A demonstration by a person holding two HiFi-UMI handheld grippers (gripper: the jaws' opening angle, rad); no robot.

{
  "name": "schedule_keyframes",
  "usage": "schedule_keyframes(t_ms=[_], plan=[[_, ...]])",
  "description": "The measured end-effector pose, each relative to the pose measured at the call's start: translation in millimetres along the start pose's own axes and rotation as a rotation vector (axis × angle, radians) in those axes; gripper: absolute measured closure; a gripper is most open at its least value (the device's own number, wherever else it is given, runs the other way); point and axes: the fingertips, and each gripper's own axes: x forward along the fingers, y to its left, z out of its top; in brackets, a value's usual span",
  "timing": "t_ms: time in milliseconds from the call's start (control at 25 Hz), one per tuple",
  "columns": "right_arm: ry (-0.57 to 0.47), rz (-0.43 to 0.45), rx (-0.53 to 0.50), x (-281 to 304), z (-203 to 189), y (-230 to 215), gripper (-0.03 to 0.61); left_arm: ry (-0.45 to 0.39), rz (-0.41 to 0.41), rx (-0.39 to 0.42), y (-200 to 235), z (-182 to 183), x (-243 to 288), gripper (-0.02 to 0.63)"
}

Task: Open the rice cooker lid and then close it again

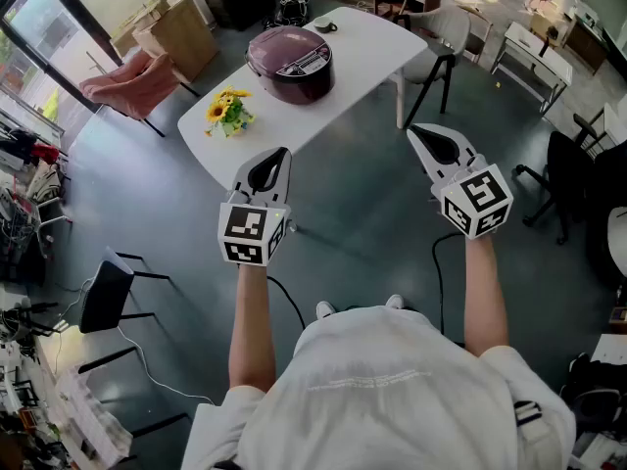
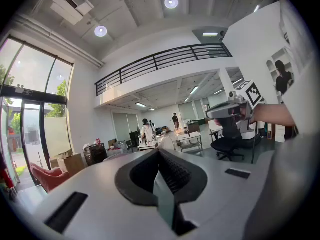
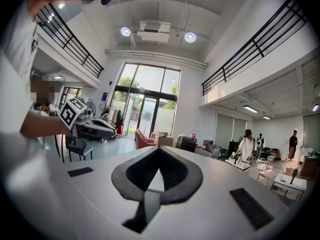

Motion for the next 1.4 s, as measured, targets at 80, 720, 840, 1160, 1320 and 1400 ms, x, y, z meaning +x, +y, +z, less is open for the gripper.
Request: schedule_keyframes(t_ms=[80,720,840,1160,1320,1400], plan=[[-0.013,-0.006,0.018,-1,1,-2,0.555,0.007,0.005,0.0,1,-1,0,0.6],[-0.03,-0.012,0.112,-4,-4,-9,0.552,0.031,0.01,-0.009,-3,-7,-3,0.597],[-0.016,0.001,0.117,-4,-9,-9,0.464,0.036,0.007,-0.009,-6,-7,-3,0.594],[0.009,0.048,0.107,-9,-20,-7,0.327,0.023,-0.018,0.008,-27,-2,5,0.298],[0.006,0.059,0.106,-15,-22,-14,0.319,0.016,-0.03,-0.014,-38,2,11,0.295],[0.004,0.064,0.109,-18,-24,-19,0.316,0.02,-0.03,-0.015,-43,3,15,0.295]])
